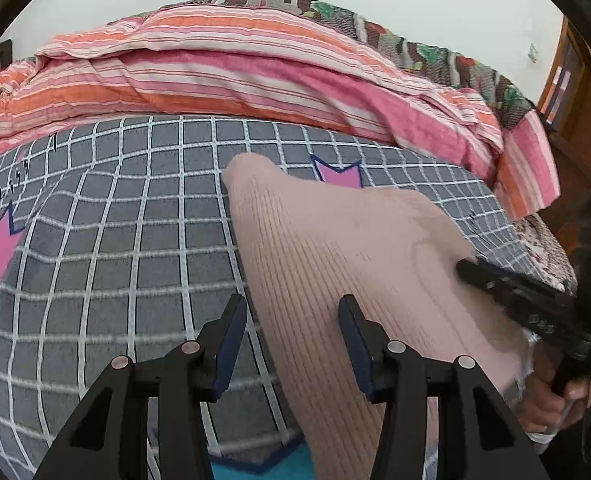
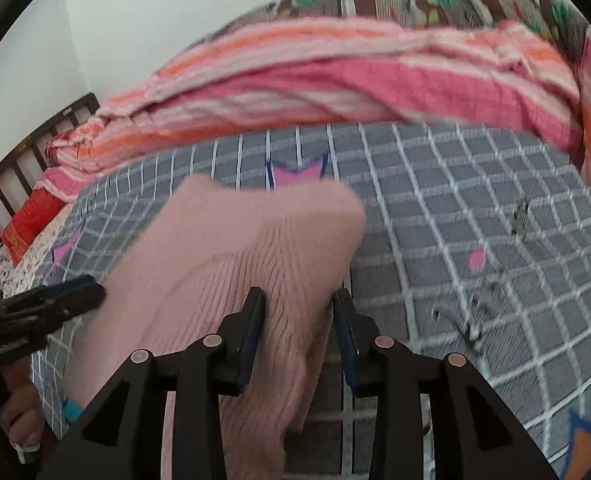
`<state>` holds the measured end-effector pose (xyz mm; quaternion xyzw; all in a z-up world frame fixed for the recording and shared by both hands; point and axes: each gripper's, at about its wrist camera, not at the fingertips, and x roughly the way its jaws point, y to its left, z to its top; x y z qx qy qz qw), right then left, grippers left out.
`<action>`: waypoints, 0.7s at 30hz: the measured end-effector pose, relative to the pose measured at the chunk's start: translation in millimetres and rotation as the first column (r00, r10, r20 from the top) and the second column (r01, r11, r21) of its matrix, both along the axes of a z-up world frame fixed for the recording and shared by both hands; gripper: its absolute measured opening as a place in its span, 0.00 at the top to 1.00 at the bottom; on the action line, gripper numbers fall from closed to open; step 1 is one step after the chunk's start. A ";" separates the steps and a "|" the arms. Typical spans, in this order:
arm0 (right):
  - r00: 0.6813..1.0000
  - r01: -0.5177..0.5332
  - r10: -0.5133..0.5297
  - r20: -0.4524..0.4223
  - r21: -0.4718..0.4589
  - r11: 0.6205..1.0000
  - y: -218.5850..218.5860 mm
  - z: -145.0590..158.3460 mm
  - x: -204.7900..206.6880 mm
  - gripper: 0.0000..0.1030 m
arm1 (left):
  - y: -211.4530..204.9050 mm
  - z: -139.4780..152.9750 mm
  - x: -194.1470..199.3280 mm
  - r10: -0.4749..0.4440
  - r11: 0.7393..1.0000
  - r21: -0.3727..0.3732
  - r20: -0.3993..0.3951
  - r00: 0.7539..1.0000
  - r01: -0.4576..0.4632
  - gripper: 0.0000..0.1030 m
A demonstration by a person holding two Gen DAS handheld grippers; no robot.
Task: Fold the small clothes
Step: 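Press the folded sweater flat with the open left and right tools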
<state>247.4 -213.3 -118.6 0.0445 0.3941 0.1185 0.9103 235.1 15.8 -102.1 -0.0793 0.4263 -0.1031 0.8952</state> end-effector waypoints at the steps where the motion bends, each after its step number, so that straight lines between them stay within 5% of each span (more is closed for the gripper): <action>1: 1.000 0.006 -0.006 0.016 -0.004 1.000 1.7 3.8 4.4 0.67 | -0.2 -1.6 6.1 0.001 1.000 -0.001 -0.007 1.000 -0.001 0.55; 5: 1.000 0.012 -0.013 -0.010 -0.023 1.000 4.9 -9.5 24.0 0.67 | -4.3 -17.7 20.8 -0.010 1.000 -0.016 -0.047 0.999 0.010 0.54; 9: 1.000 0.015 -0.015 -0.014 -0.017 1.000 -2.2 -34.3 24.4 0.66 | -9.3 -25.4 15.4 -0.034 0.999 0.026 0.014 0.999 0.034 0.46; 13: 0.999 0.017 -0.017 -0.036 -0.007 1.000 -5.6 -38.5 30.5 0.66 | 0.4 -23.6 40.3 -0.012 0.999 -0.036 -0.005 1.000 0.012 0.45; 18: 1.000 0.029 -0.029 -0.004 -0.013 0.999 -5.7 -42.3 27.5 0.66 | 5.8 -29.3 83.2 0.064 0.998 0.015 0.006 0.998 -0.064 0.52; 21: 1.000 0.031 -0.031 0.002 -0.009 0.999 -5.5 -43.2 27.4 0.66 | 17.7 -37.0 103.6 0.122 0.992 -0.025 -0.023 0.992 -0.123 0.60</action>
